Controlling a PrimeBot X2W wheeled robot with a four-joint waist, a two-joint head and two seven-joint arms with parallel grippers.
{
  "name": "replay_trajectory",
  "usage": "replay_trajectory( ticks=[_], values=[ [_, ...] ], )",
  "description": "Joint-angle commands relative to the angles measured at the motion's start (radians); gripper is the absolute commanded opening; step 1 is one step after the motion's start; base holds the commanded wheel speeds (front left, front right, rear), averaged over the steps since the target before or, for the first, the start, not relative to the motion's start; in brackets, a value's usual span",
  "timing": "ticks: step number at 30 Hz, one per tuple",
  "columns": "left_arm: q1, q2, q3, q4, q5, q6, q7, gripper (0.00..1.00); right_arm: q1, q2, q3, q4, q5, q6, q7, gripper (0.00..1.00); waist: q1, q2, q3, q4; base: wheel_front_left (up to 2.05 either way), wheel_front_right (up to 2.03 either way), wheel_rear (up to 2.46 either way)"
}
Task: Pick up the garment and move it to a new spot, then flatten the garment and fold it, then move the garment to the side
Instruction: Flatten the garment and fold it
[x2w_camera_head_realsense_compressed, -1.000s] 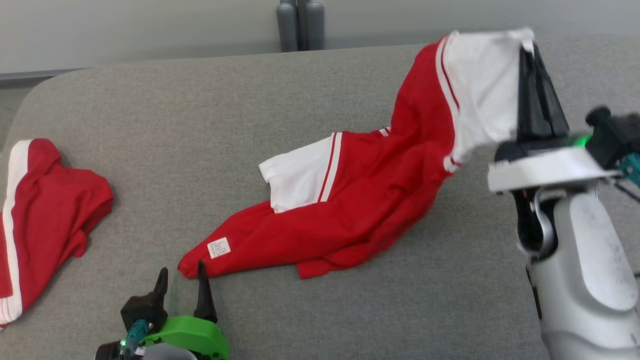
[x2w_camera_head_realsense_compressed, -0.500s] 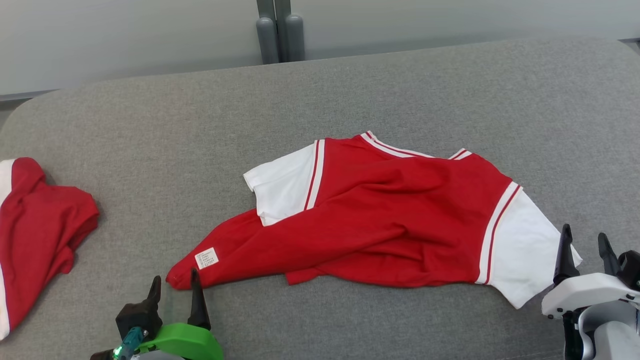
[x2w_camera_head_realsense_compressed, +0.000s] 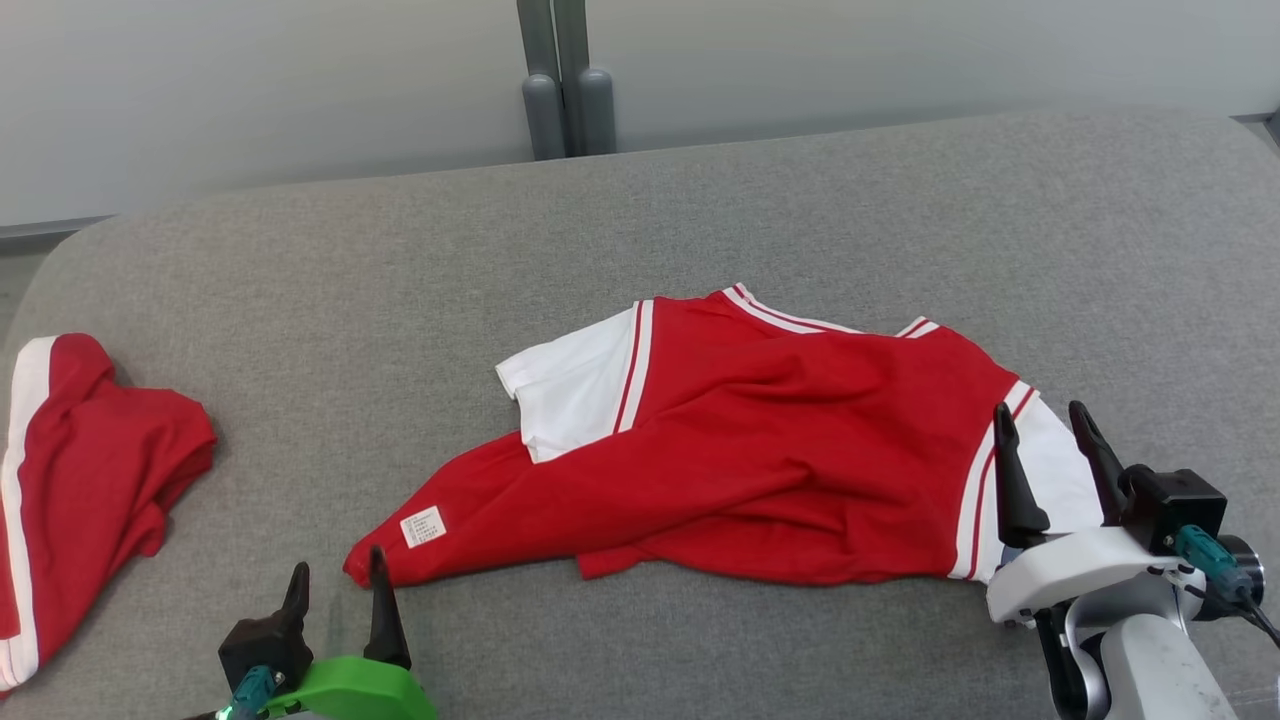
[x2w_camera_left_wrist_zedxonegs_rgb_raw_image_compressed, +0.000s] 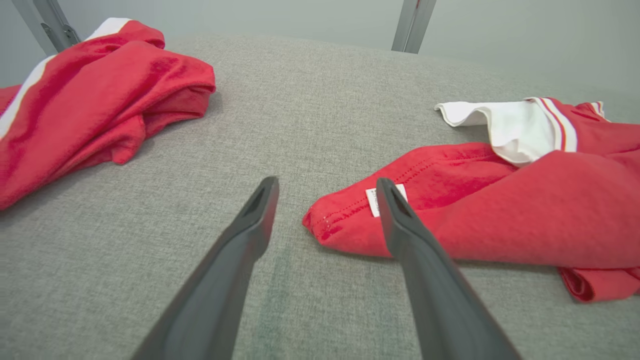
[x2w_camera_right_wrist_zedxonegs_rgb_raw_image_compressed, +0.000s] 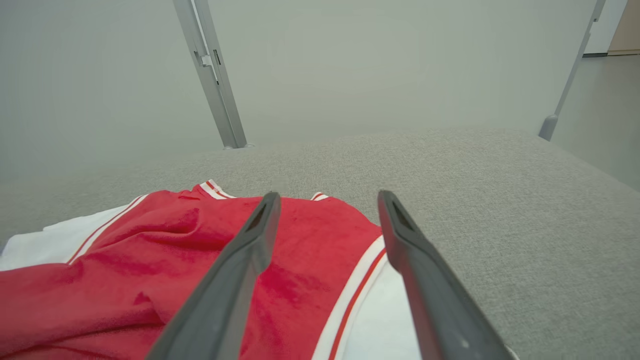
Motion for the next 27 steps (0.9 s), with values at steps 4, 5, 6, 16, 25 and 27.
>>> replay_trajectory(
  ticks=[4, 5, 6, 16, 25, 27],
  values=[
    [0.017, 0.005, 0.005, 0.002, 0.009, -0.004, -0.001, 1.00, 0.032, -0.002, 0.007, 0.010, 0.014, 0.000, -0.003, 1.00, 0.0000, 0.0000, -0.010, 0.006, 0.00, 0.00, 0.00],
    [0.018, 0.005, 0.005, 0.002, 0.009, -0.004, -0.001, 1.00, 0.034, -0.002, 0.009, 0.011, 0.013, 0.000, -0.003, 1.00, 0.0000, 0.0000, -0.012, 0.007, 0.00, 0.00, 0.00],
    [0.019, 0.005, 0.004, 0.002, 0.007, -0.005, -0.001, 1.00, 0.035, -0.003, 0.010, 0.011, 0.013, 0.000, -0.003, 1.00, 0.0000, 0.0000, -0.013, 0.007, 0.00, 0.00, 0.00],
    [0.019, 0.005, -0.021, 0.013, 0.032, -0.022, -0.001, 1.00, 0.052, -0.002, 0.003, 0.020, 0.022, 0.000, -0.003, 1.00, 0.0000, 0.0000, -0.015, 0.000, 0.00, 0.00, 0.00],
    [-0.027, 0.005, -0.057, 0.078, 0.010, -0.030, -0.001, 1.00, 0.042, -0.002, 0.015, 0.026, 0.028, 0.000, -0.003, 1.00, 0.0000, 0.0000, 0.010, -0.025, 0.00, 0.00, 0.00],
    [-0.033, 0.006, -0.051, 0.097, -0.016, -0.018, -0.001, 1.00, 0.034, -0.002, 0.016, 0.027, 0.027, 0.000, -0.003, 1.00, 0.0000, 0.0000, 0.018, -0.035, 0.00, 0.00, 0.00]
  ],
)
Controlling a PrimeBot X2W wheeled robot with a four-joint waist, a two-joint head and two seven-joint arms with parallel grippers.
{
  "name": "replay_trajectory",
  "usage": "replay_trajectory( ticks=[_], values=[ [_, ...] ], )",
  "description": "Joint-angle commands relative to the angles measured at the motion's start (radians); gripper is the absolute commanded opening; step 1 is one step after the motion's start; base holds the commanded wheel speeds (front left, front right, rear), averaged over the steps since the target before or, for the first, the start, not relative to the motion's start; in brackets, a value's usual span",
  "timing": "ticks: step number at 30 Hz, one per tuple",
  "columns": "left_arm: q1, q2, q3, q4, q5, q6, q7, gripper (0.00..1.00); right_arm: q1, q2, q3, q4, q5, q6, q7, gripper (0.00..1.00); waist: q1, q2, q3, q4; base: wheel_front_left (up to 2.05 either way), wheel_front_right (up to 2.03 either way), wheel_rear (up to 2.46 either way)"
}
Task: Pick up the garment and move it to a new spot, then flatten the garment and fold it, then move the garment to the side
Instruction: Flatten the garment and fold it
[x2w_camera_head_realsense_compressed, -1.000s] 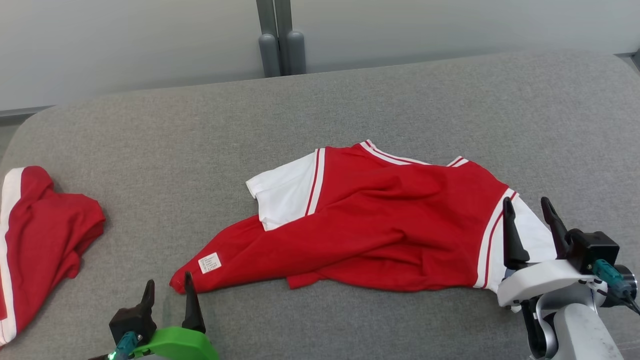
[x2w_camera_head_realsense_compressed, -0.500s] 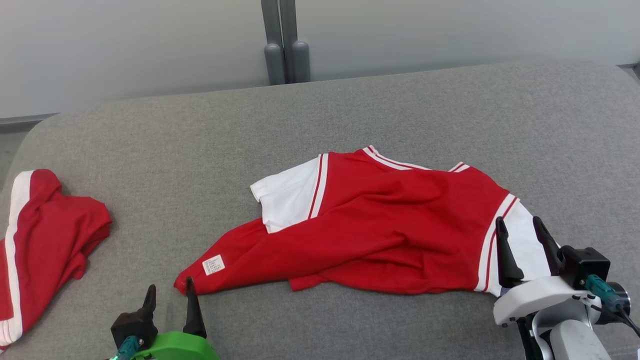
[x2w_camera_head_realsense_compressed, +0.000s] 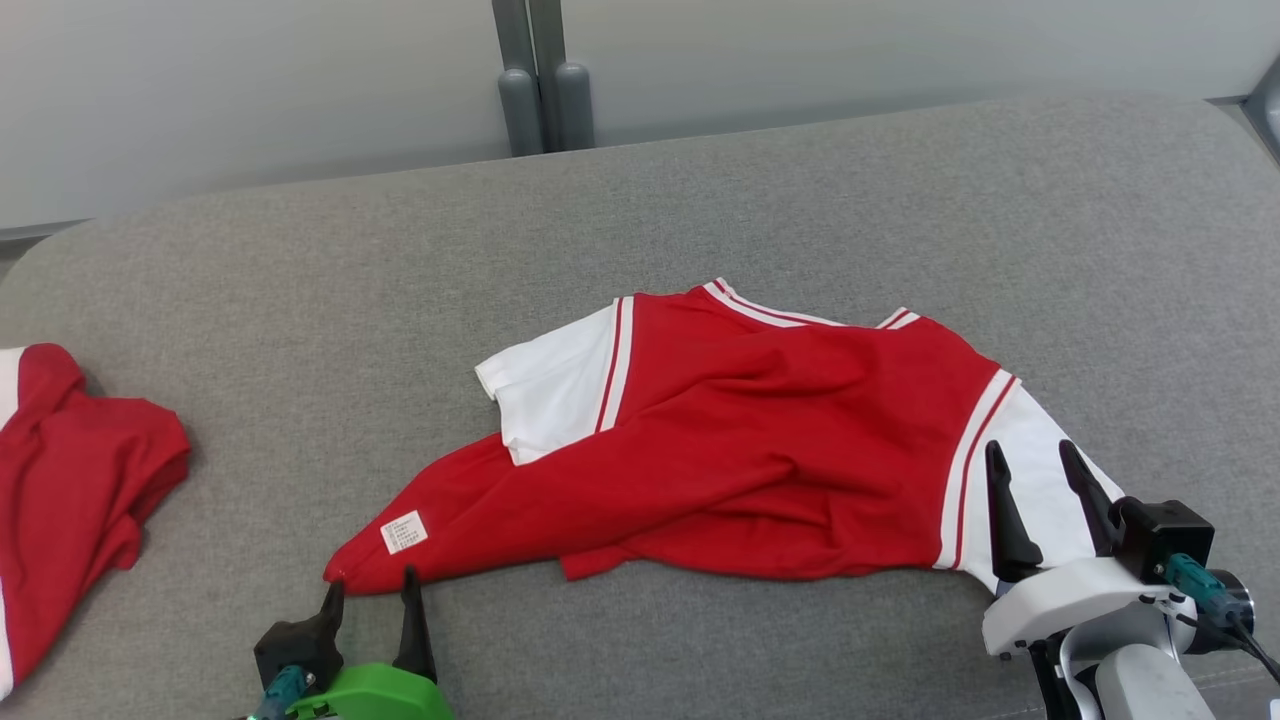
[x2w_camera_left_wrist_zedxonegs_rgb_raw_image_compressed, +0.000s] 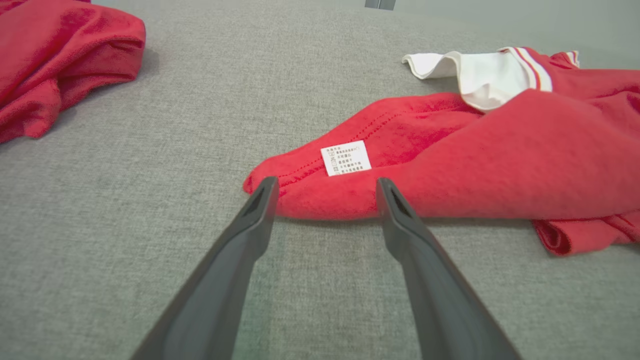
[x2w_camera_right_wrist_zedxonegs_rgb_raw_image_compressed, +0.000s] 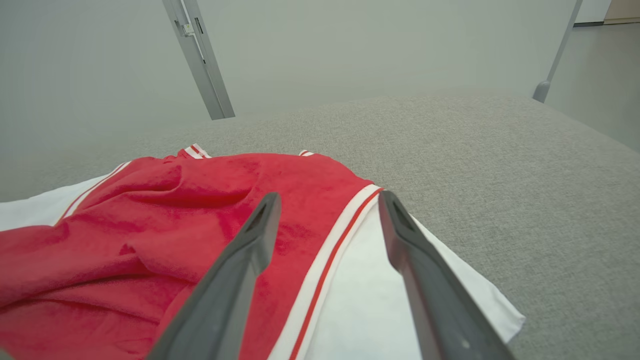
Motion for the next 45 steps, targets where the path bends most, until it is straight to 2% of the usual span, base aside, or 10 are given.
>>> replay_trajectory(
  ticks=[1, 9, 10, 11, 26, 38, 39, 40, 41, 45],
  values=[
    [-0.012, 0.006, 0.005, 0.012, -0.012, 0.010, -0.001, 1.00, -0.012, -0.002, 0.001, 0.000, 0.006, 0.000, -0.003, 1.00, 0.0000, -0.0001, 0.012, -0.013, 0.00, 0.00, 0.00],
    [-0.058, 0.007, -0.023, 0.086, 0.032, 0.002, -0.001, 1.00, -0.022, -0.002, 0.001, -0.001, -0.005, 0.000, -0.003, 1.00, 0.0000, -0.0001, 0.037, -0.042, 0.00, 0.00, 0.00],
    [-0.060, 0.006, -0.028, 0.105, 0.031, -0.002, 0.000, 0.29, -0.022, -0.002, -0.001, -0.001, -0.006, 0.000, -0.003, 1.00, 0.0000, -0.0001, 0.039, -0.043, 0.00, 0.00, 0.00],
    [-0.064, 0.006, -0.031, 0.119, 0.025, -0.004, 0.001, 0.00, -0.022, -0.002, -0.001, 0.000, -0.005, 0.000, -0.003, 1.00, 0.0000, -0.0001, 0.041, -0.044, 0.00, 0.00, 0.00],
    [-0.195, 0.006, 0.026, -0.203, 0.123, -0.062, -0.001, 0.00, -0.043, -0.002, 0.011, 0.012, 0.042, 0.000, -0.003, 1.00, 0.0000, -0.0001, 0.067, -0.042, 0.00, 0.00, 0.00],
    [-0.582, 0.045, 0.069, 0.140, 0.210, -0.027, -0.001, 0.00, -0.100, -0.001, 0.057, 0.012, 0.081, 0.000, -0.003, 1.00, 0.0000, -0.0001, 0.168, -0.185, 0.00, 0.00, 0.00],
    [-0.604, 0.049, 0.078, 0.159, 0.212, -0.017, -0.001, 0.37, -0.102, -0.002, 0.055, 0.011, 0.084, 0.000, -0.003, 1.00, 0.0000, -0.0001, 0.177, -0.195, 0.00, 0.00, 0.00],
    [-0.617, 0.054, 0.084, 0.174, 0.213, -0.011, -0.001, 0.44, -0.103, -0.002, 0.052, 0.010, 0.088, 0.000, -0.003, 1.00, 0.0000, -0.0001, 0.185, -0.201, 0.00, 0.00, 0.00],
    [-0.627, 0.057, 0.099, 0.187, 0.207, -0.002, -0.001, 0.00, -0.105, -0.001, 0.049, 0.008, 0.090, 0.000, -0.003, 1.00, 0.0000, -0.0001, 0.191, -0.207, 0.00, 0.00, 0.00],
    [-0.667, 0.076, 0.130, 0.189, 0.211, 0.016, -0.001, 0.00, -0.104, -0.001, 0.047, 0.004, 0.092, 0.000, -0.003, 1.00, 0.0000, -0.0001, 0.204, -0.212, 0.00, 0.00, 0.00]
  ],
)
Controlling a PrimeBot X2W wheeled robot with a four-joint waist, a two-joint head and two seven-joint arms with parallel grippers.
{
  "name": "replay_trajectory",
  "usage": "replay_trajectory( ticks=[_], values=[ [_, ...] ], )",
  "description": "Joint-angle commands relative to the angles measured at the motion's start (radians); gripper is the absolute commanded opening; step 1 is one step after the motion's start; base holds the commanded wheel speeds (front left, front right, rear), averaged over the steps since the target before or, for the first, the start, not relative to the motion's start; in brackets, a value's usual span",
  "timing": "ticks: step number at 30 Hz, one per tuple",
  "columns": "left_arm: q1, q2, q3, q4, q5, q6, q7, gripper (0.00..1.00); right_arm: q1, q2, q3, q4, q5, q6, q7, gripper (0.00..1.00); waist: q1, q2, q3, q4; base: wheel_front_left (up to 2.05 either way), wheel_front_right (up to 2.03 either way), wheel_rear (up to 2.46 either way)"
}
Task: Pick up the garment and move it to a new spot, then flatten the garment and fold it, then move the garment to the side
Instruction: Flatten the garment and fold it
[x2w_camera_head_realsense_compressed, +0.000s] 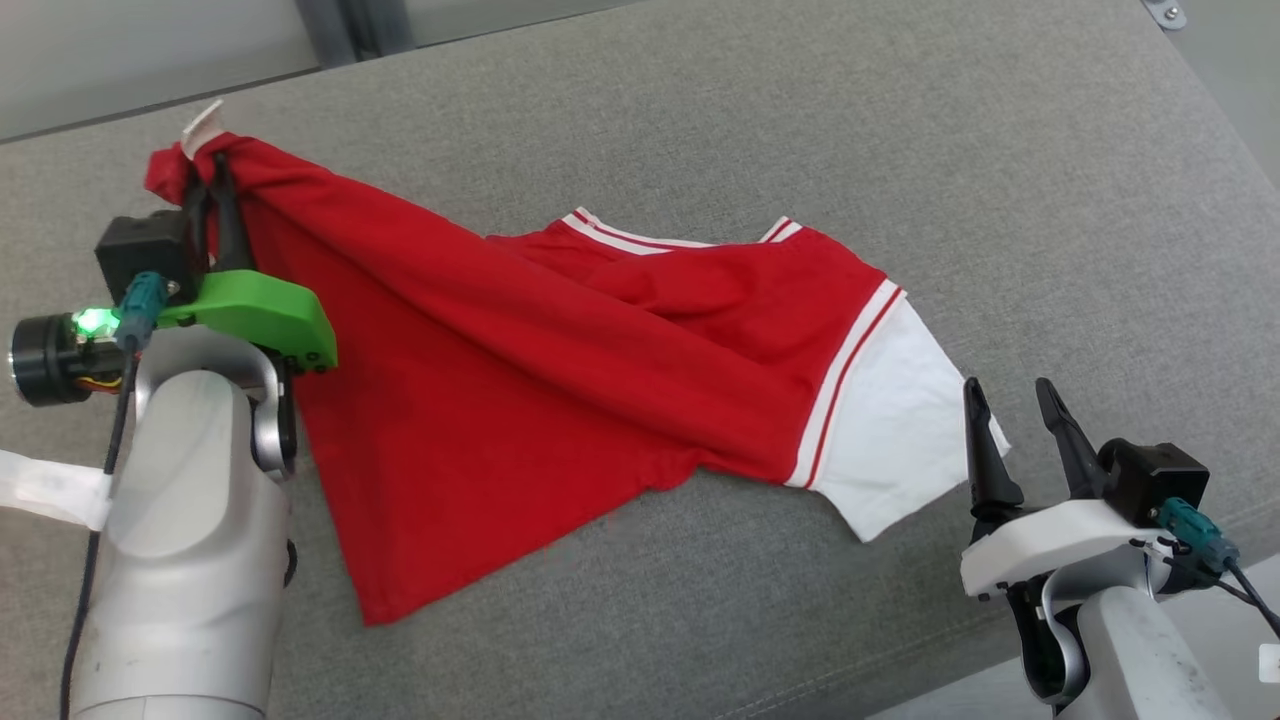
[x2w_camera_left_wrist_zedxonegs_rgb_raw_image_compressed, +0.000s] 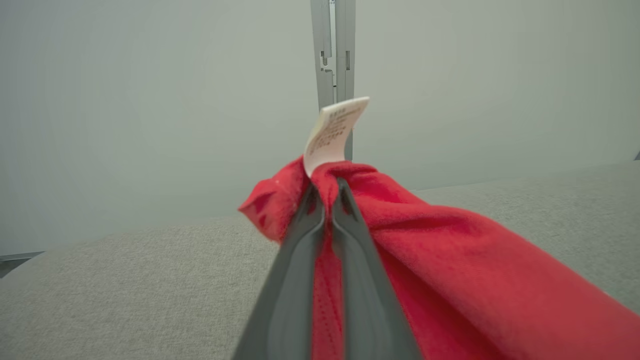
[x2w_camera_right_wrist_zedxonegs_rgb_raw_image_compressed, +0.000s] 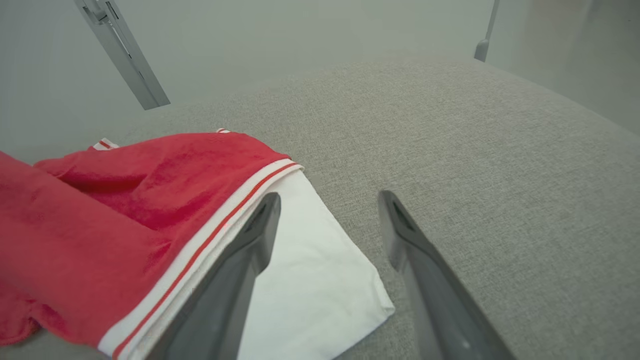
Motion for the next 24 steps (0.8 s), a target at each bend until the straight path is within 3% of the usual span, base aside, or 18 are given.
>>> replay_trajectory(
  ticks=[1, 2, 3, 4, 11, 24],
  values=[
    [-0.027, 0.014, 0.009, -0.004, 0.010, 0.009, -0.001, 0.00, -0.012, -0.001, -0.003, -0.002, 0.003, 0.000, -0.003, 1.00, -0.0001, 0.0000, 0.027, -0.021, 0.00, 0.00, 0.00],
    [-0.028, 0.018, 0.010, 0.012, 0.017, 0.009, -0.001, 0.00, -0.016, -0.001, -0.007, 0.001, 0.001, 0.000, -0.003, 1.00, -0.0001, 0.0000, 0.028, -0.018, 0.00, 0.00, 0.00],
    [-0.026, 0.016, 0.012, 0.029, 0.017, 0.012, -0.001, 0.23, -0.018, -0.001, -0.009, 0.003, 0.000, 0.000, -0.003, 1.00, -0.0001, 0.0000, 0.028, -0.015, 0.00, 0.00, 0.00],
    [-0.027, 0.015, 0.019, 0.049, 0.009, 0.015, -0.001, 1.00, -0.023, 0.000, -0.007, 0.005, 0.002, 0.000, -0.003, 1.00, -0.0001, 0.0000, 0.026, -0.010, 0.00, 0.00, 0.00],
    [0.060, -0.010, 0.033, 0.017, 0.003, -0.009, -0.001, 1.00, -0.019, -0.001, -0.014, -0.014, 0.001, 0.000, -0.003, 1.00, -0.0001, 0.0000, -0.010, 0.037, 0.00, 0.00, 0.00],
    [0.470, -0.058, 0.023, -0.251, -0.015, -0.052, -0.001, 1.00, 0.054, -0.001, -0.028, -0.034, -0.044, 0.000, -0.003, 1.00, -0.0001, 0.0000, -0.131, 0.164, 0.00, 0.00, 0.00]
  ],
)
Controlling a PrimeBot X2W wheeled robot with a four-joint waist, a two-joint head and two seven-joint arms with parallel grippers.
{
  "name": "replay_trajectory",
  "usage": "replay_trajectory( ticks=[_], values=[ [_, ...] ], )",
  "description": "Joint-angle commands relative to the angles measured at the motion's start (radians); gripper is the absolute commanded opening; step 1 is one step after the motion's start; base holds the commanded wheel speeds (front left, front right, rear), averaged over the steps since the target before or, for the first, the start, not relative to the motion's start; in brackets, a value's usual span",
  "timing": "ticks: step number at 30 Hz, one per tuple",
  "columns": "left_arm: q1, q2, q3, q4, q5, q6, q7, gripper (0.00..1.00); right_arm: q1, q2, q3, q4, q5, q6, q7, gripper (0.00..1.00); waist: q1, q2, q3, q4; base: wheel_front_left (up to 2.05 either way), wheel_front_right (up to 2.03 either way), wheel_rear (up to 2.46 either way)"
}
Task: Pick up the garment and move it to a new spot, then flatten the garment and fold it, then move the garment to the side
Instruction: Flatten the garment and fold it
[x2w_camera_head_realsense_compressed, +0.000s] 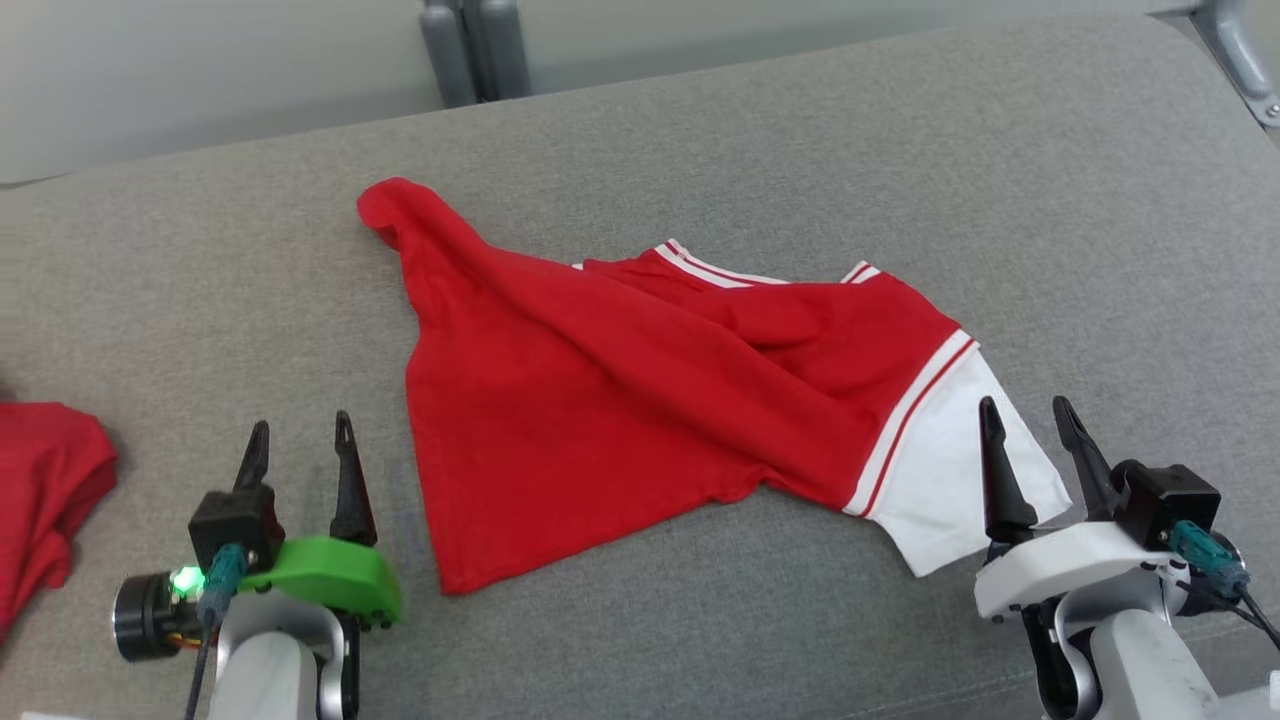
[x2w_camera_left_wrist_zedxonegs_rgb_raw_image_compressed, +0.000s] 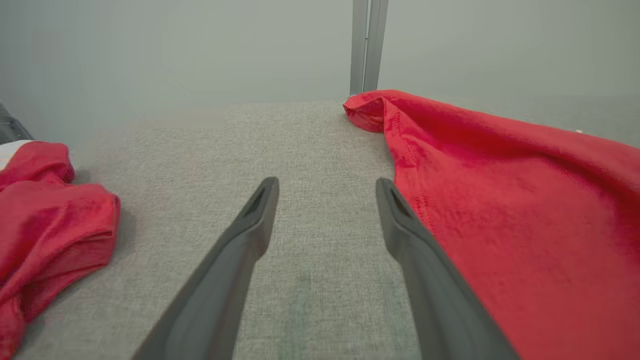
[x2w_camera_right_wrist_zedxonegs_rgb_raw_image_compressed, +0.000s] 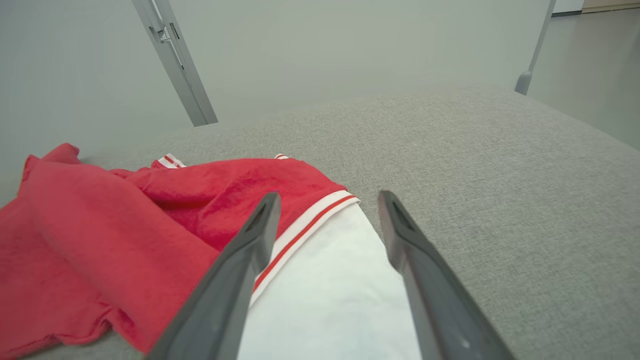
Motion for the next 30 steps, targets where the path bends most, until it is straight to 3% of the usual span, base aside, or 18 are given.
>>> replay_trajectory(
  ticks=[1, 6, 15, 22, 28, 30],
  values=[
    [0.042, 0.001, -0.003, -0.031, -0.016, 0.003, -0.001, 1.00, 0.019, -0.002, -0.004, 0.003, 0.000, 0.000, -0.003, 1.00, 0.0000, 0.0000, -0.049, 0.055, 0.00, 0.00, 0.00],
    [0.144, -0.001, -0.083, -0.104, -0.104, 0.030, -0.001, 1.00, 0.050, -0.003, 0.002, 0.012, -0.028, 0.000, -0.003, 1.00, 0.0000, 0.0000, -0.082, 0.091, 0.00, 0.00, 0.00],
    [0.249, 0.001, -0.161, -0.131, -0.119, 0.067, -0.001, 1.00, 0.084, -0.002, 0.024, 0.026, -0.062, 0.000, -0.003, 1.00, 0.0000, 0.0000, -0.138, 0.116, 0.00, 0.00, 0.00],
    [0.243, 0.001, -0.211, -0.129, -0.119, 0.056, 0.000, 1.00, 0.084, -0.002, 0.050, 0.026, -0.092, 0.000, -0.003, 1.00, 0.0000, 0.0000, -0.137, 0.113, 0.00, 0.00, 0.00],
    [0.209, 0.001, -0.305, -0.065, -0.175, 0.004, -0.001, 1.00, 0.070, -0.002, 0.058, 0.028, -0.081, 0.000, -0.003, 1.00, 0.0000, 0.0000, -0.110, 0.092, 0.00, 0.00, 0.00],
    [0.194, 0.001, -0.332, -0.023, -0.181, 0.014, 0.000, 1.00, 0.063, -0.002, 0.057, 0.030, -0.081, 0.000, -0.003, 1.00, 0.0000, 0.0000, -0.098, 0.077, 0.00, 0.00, 0.00]
  ],
)
